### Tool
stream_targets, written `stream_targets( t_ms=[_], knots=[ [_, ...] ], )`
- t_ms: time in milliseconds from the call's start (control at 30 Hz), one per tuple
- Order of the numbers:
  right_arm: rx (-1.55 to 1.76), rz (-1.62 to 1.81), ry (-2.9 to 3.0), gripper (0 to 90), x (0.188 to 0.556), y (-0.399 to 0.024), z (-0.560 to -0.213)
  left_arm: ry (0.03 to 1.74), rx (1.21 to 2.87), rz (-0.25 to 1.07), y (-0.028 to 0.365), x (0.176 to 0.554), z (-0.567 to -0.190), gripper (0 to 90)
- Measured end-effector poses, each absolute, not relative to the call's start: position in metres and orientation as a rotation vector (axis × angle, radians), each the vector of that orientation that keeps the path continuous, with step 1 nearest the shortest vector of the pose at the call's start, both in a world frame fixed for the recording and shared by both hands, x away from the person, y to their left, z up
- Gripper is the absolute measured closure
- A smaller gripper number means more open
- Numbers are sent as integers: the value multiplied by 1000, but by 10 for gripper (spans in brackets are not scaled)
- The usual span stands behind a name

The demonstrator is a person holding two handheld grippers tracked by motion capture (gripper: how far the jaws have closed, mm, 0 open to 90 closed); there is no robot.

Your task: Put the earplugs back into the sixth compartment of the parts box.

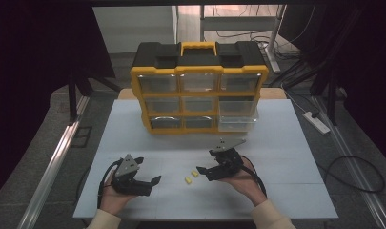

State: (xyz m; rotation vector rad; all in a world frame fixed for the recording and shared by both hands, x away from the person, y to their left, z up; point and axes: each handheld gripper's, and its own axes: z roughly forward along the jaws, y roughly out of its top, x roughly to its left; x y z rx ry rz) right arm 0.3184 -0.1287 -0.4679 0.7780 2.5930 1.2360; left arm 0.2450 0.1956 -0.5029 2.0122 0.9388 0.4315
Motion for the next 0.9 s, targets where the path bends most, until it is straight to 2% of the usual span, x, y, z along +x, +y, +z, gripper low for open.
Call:
stream_targets(
  t_ms=[900],
  knots=[
    [782, 1097, 2680, 246, 328, -99, -498, 931, 2025, 432, 195, 247, -503, 64]
  ],
)
